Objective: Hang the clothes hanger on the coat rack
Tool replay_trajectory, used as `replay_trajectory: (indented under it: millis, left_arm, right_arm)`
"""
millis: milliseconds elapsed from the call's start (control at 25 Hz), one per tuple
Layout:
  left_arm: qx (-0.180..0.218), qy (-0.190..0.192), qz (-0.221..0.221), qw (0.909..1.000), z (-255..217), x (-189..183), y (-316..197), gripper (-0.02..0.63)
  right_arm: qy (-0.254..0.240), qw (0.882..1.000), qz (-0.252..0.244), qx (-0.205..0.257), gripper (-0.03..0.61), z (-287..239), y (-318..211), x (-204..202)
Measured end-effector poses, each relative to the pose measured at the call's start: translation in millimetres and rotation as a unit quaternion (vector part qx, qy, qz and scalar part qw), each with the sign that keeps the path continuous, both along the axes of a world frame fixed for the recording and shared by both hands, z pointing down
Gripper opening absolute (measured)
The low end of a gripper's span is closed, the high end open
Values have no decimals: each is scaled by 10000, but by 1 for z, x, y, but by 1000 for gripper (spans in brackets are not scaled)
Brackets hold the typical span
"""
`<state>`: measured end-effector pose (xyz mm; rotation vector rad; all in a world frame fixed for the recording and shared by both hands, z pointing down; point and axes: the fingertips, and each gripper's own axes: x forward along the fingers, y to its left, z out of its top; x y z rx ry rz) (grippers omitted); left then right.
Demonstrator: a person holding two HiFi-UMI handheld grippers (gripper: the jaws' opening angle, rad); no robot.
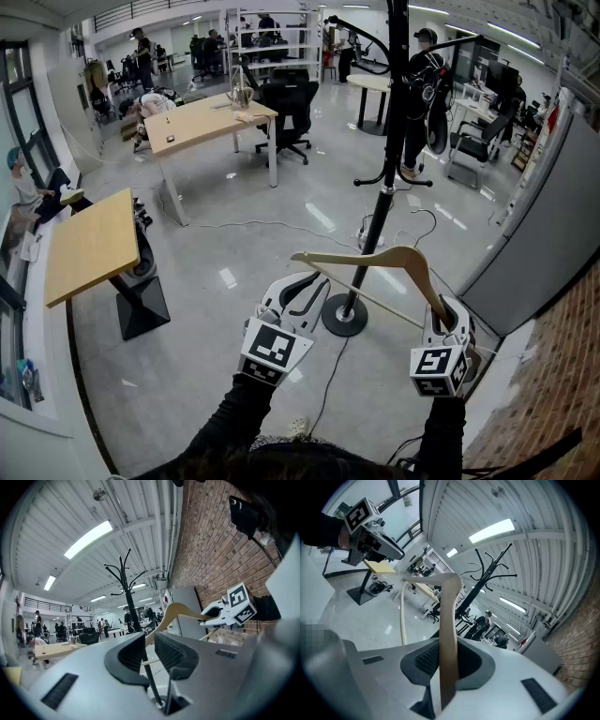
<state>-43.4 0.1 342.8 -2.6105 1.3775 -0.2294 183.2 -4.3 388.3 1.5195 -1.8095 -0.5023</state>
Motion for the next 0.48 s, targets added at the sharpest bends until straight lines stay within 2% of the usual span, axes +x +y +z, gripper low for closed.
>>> replay_trajectory:
  millis: [200,480]
  left_arm:
    - [10,-32,66,10000,0,-19,-41,63]
    - [-12,-10,267,9996,7,-34,-76,61]
  right_arm:
    - [90,9999,54,-81,77,0,-40,-24]
    - [98,9994,307,-87,77,7,-77,-33]
